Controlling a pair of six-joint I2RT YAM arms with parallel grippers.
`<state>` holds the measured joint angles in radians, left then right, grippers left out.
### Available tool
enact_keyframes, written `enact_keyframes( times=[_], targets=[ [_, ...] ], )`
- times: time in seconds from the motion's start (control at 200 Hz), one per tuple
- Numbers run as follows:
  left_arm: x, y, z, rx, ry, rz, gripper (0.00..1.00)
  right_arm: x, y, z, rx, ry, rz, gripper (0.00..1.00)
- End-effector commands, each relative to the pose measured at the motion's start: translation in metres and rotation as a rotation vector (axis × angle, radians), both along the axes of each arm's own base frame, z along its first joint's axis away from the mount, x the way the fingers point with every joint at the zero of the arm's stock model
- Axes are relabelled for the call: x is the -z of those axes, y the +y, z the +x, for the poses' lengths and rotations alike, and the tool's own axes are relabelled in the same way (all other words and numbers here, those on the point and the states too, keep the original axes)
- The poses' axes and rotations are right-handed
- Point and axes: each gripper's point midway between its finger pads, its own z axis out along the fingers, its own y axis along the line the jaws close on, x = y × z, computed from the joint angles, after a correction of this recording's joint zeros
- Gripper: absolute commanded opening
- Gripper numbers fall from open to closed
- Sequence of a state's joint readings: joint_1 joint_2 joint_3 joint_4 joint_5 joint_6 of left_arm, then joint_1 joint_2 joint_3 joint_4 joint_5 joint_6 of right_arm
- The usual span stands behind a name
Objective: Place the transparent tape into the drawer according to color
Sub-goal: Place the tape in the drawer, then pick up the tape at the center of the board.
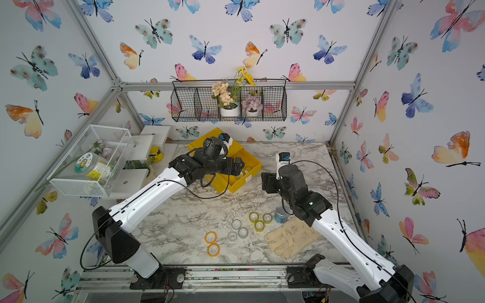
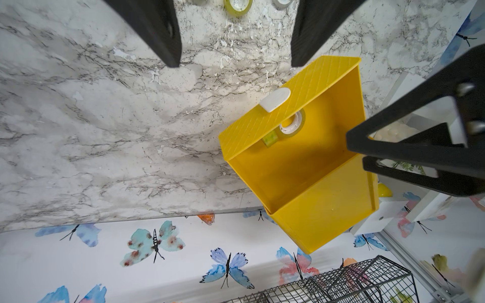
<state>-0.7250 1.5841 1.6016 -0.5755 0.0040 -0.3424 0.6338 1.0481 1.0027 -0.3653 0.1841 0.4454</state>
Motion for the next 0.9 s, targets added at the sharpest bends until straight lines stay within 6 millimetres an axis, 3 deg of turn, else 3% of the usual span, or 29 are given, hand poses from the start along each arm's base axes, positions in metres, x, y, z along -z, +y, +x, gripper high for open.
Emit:
enact_keyframes(
  times=[0.0,0.185,0.395,0.591,0.896],
  targets=[
    [-0.008,0.004,-0.028,0.061,0.002,-0.061,0.99,0.015,0.002,-0.01,-0.037,0.047,-0.007,0.7],
    [0.021,0.033,-0.065,0.063,0.028,-0.06,0.99,0.05,0.02,-0.029,-0.177,0.168,-0.016,0.69],
    [0.053,0.059,-0.096,0.041,0.059,-0.084,0.99,0.129,0.035,-0.062,-0.277,0.412,-0.005,0.66],
    [0.074,0.074,-0.103,-0.005,0.069,-0.069,0.99,0.178,0.043,-0.095,-0.314,0.554,-0.066,0.66],
    [0.093,0.079,-0.102,-0.031,0.095,-0.03,0.99,0.22,0.034,-0.123,-0.297,0.683,-0.186,0.68]
  ],
)
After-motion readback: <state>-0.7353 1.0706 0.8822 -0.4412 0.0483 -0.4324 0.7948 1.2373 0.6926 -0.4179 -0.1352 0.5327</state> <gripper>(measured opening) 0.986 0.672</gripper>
